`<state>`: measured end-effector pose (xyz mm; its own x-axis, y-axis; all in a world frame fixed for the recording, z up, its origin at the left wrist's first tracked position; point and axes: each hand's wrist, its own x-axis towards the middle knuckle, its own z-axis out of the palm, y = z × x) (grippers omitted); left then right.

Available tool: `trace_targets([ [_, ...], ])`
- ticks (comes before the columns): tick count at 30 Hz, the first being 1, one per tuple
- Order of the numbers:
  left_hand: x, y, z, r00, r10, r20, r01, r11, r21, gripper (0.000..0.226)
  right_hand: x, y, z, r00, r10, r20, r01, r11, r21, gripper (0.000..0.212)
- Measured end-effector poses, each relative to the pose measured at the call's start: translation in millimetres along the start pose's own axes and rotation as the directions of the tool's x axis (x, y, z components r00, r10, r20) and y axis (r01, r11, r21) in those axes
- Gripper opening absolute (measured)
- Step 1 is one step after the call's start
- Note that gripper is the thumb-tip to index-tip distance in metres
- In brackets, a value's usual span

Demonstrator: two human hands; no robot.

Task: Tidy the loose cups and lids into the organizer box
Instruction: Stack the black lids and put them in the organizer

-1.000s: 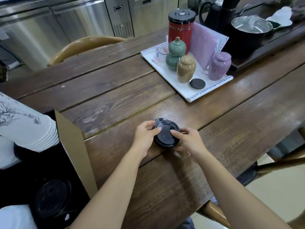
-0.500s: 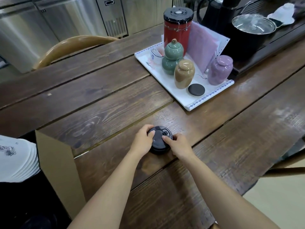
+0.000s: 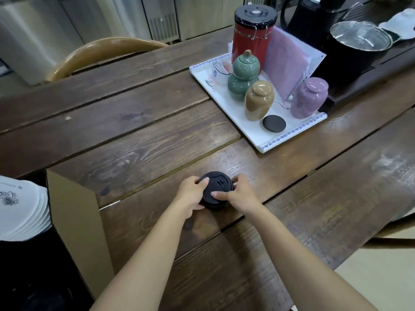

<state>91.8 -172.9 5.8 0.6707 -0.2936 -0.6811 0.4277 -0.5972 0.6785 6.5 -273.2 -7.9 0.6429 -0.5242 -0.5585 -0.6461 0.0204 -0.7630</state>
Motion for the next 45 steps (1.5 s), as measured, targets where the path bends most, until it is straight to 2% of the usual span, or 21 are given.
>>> trace_targets([
  [5, -13.5, -3.9, -13.9, 0.999, -0.049, 0.013, 0.051, 0.975, -0.214, 0.031, -2.0, -11.8, 3.8, 0.996, -0.075, 0.055, 0.069, 0.992, 0.103, 0.056],
  [11, -29.4, -3.7, -46.4, 0.997, -0.073, 0.035, 0.081, 0.941, -0.329, 0.046, -11.6, -34.2, 6.7, 0.953, -0.242, 0.181, 0.212, 0.963, 0.169, 0.053],
  [15, -49.9, 0.4, -69.2, 0.999, -0.022, -0.026, 0.011, 0.934, -0.357, 0.049, -20.5, -57.8, 11.5, 0.908, -0.368, 0.201, 0.318, 0.917, 0.241, 0.049],
  [21, -94.8, -8.5, -114.5, 0.974, 0.102, -0.201, -0.179, 0.892, -0.416, 0.036, -47.8, -84.9, 39.9, 0.835, -0.513, 0.200, 0.461, 0.850, 0.255, 0.054],
  [25, -132.5, -25.5, -139.6, 0.940, 0.126, -0.318, -0.258, 0.870, -0.420, 0.033, -73.9, -98.0, 62.9, 0.761, -0.598, 0.252, 0.548, 0.800, 0.244, 0.057],
  [30, -180.0, -52.1, -168.1, 0.909, 0.128, -0.397, -0.308, 0.848, -0.432, 0.039, -109.6, -114.3, 94.1, 0.620, -0.697, 0.358, 0.670, 0.709, 0.220, 0.032],
  [34, -211.3, -77.1, -188.1, 0.868, 0.052, -0.494, -0.290, 0.861, -0.418, 0.029, -131.8, -120.1, 126.5, 0.563, -0.681, 0.468, 0.673, 0.706, 0.218, 0.025],
  [40, -236.5, -119.3, -208.1, 0.834, -0.052, -0.549, -0.261, 0.840, -0.476, 0.029, -154.5, -107.8, 170.2, 0.550, -0.567, 0.613, 0.628, 0.765, 0.145, 0.020],
  [45, -234.5, -147.6, -210.1, 0.816, -0.113, -0.567, -0.236, 0.831, -0.504, 0.023, -163.3, -91.8, 191.8, 0.545, -0.500, 0.673, 0.694, 0.720, -0.027, 0.036],
])
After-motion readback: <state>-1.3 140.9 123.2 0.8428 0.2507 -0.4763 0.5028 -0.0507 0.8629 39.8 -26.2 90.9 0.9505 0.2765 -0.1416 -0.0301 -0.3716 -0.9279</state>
